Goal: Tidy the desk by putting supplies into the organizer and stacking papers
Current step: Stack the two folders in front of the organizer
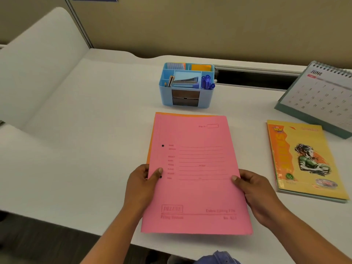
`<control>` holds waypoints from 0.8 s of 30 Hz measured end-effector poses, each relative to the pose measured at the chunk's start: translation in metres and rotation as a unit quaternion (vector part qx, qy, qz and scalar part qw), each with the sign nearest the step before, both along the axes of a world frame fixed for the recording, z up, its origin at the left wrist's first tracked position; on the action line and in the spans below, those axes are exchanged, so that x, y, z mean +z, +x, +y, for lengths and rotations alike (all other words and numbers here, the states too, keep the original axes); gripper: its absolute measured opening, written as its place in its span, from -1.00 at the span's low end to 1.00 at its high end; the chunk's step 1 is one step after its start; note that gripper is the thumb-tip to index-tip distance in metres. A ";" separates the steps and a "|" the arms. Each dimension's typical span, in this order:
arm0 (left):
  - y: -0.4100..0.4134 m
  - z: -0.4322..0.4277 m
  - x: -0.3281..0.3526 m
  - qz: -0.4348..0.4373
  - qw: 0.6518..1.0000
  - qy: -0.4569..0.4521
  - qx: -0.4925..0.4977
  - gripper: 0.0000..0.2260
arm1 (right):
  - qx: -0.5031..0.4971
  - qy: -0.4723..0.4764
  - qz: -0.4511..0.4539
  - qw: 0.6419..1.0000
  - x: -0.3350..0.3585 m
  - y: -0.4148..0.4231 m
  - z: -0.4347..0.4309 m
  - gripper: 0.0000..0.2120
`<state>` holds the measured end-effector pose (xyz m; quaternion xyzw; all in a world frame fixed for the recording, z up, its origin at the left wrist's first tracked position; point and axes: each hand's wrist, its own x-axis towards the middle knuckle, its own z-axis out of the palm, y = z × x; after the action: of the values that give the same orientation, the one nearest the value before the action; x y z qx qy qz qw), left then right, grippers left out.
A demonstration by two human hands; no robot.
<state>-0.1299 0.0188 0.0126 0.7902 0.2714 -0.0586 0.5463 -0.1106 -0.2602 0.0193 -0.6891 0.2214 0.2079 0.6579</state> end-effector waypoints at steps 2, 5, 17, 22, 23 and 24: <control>0.010 0.003 -0.007 -0.001 1.000 0.029 -0.012 -0.85 | -0.003 -0.028 -0.010 1.000 -0.009 0.010 0.003 -0.83; 0.023 0.009 -0.018 0.003 0.997 0.075 -0.034 -0.83 | 0.004 -0.072 -0.038 0.997 -0.020 0.024 0.007 -0.84; 0.040 0.031 -0.041 0.010 0.978 0.205 -0.041 -0.57 | 0.041 -0.281 -0.105 0.953 -0.035 0.025 0.019 -0.79; 0.042 0.030 -0.044 0.001 0.977 0.208 -0.054 -0.58 | 0.047 -0.316 -0.133 0.938 -0.038 0.019 0.021 -0.63; 0.043 0.030 -0.045 0.002 0.977 0.209 -0.053 -0.58 | 0.051 -0.326 -0.140 0.934 -0.039 0.019 0.021 -0.60; 0.044 0.030 -0.045 0.003 0.976 0.210 -0.053 -0.58 | 0.058 -0.337 -0.145 0.928 -0.040 0.018 0.022 -0.59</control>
<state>-0.0864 0.0484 -0.0328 0.9003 0.2366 -0.0313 0.3639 -0.0924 -0.2387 -0.0211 -0.9046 0.1404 0.0563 0.3986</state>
